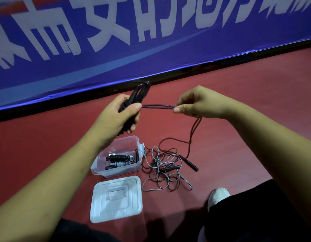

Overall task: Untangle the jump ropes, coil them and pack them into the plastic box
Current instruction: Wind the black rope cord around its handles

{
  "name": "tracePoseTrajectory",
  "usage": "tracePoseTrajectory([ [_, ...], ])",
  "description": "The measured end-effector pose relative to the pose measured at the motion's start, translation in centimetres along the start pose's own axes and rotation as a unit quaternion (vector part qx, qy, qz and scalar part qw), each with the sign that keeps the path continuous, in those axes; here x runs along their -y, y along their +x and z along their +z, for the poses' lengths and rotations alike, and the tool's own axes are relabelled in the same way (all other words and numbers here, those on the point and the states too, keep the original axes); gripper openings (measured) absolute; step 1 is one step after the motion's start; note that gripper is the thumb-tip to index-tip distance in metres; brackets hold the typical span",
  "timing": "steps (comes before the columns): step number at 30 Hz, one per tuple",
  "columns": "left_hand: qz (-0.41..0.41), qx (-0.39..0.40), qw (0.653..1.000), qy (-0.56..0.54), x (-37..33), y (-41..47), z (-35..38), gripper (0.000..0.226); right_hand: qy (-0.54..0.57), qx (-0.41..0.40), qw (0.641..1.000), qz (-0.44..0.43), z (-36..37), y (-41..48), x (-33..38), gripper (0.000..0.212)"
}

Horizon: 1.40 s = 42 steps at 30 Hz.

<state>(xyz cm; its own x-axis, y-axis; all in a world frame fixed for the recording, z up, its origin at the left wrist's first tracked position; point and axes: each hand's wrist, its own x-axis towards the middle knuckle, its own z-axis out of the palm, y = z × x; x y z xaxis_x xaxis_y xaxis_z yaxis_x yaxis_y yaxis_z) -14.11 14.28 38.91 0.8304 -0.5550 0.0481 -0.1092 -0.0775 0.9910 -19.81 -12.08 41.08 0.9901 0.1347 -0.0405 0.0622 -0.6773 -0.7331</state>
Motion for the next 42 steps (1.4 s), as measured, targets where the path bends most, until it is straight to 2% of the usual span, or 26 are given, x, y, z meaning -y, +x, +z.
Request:
tracePoseTrajectory([
  [2, -0.024, -0.041, 0.999, -0.017, 0.3, 0.5, -0.7, 0.014, -0.047, -0.006, 0.999, -0.026, -0.1, -0.1, 0.6, 0.012],
  [4, -0.038, -0.078, 0.996, 0.011, 0.7, 0.8, -1.3, 0.012, -0.092, -0.011, 0.994, -0.065, 0.1, -0.2, 1.5, 0.015],
  [8, -0.011, -0.088, 0.973, 0.211, 1.9, 1.0, -2.2, 0.022, -0.176, -0.034, 0.971, -0.156, 0.8, -0.6, 3.2, 0.013],
  [10, 0.004, -0.087, 0.938, 0.336, 2.1, 1.1, -1.9, 0.028, -0.221, -0.037, 0.956, -0.190, 1.4, -0.7, 3.7, 0.015],
  [13, 0.004, -0.093, 0.866, 0.491, 1.9, 0.7, -0.8, 0.033, -0.261, -0.041, 0.939, -0.219, 2.2, -0.6, 4.6, 0.028],
  [16, 0.014, -0.053, 0.824, 0.565, 1.7, 0.3, 0.3, 0.029, -0.283, -0.056, 0.925, -0.247, 2.2, -0.8, 5.2, 0.032],
  [19, 0.017, 0.013, 0.804, 0.595, 2.1, 0.0, 1.5, 0.052, -0.275, -0.092, 0.926, -0.243, 2.0, -1.1, 5.2, 0.026],
  [21, 0.022, 0.048, 0.825, 0.562, 2.3, -0.5, 2.2, 0.060, -0.233, -0.106, 0.942, -0.217, 1.9, -1.2, 4.9, 0.021],
  [24, 0.048, 0.123, 0.901, 0.414, 2.3, -0.9, 2.6, 0.041, -0.145, -0.118, 0.968, -0.166, 1.4, -0.8, 4.2, 0.014],
  [26, 0.056, 0.158, 0.933, 0.319, 2.0, -1.0, 2.4, 0.037, -0.094, -0.122, 0.981, -0.121, 1.0, -0.4, 3.4, 0.016],
  [29, 0.037, 0.171, 0.974, 0.147, 1.2, -1.6, 2.6, 0.032, -0.026, -0.120, 0.991, -0.057, 0.8, 0.2, 2.0, 0.027],
  [32, 0.028, 0.170, 0.985, 0.004, 1.0, -1.8, 3.0, 0.049, 0.009, -0.109, 0.994, -0.017, 0.8, 0.4, 1.4, 0.033],
  [34, 0.028, 0.174, 0.983, -0.043, 1.2, -1.7, 3.1, 0.054, 0.006, -0.095, 0.995, -0.006, 0.7, 0.4, 1.3, 0.031],
  [40, 0.009, 0.132, 0.991, -0.012, 1.5, -1.7, 3.0, 0.044, -0.007, -0.081, 0.997, 0.009, 0.4, 0.1, 1.1, 0.031],
  [42, -0.002, 0.116, 0.992, -0.055, 1.2, -1.7, 3.2, 0.041, -0.023, -0.070, 0.997, 0.006, 0.3, -0.1, 1.2, 0.032],
])
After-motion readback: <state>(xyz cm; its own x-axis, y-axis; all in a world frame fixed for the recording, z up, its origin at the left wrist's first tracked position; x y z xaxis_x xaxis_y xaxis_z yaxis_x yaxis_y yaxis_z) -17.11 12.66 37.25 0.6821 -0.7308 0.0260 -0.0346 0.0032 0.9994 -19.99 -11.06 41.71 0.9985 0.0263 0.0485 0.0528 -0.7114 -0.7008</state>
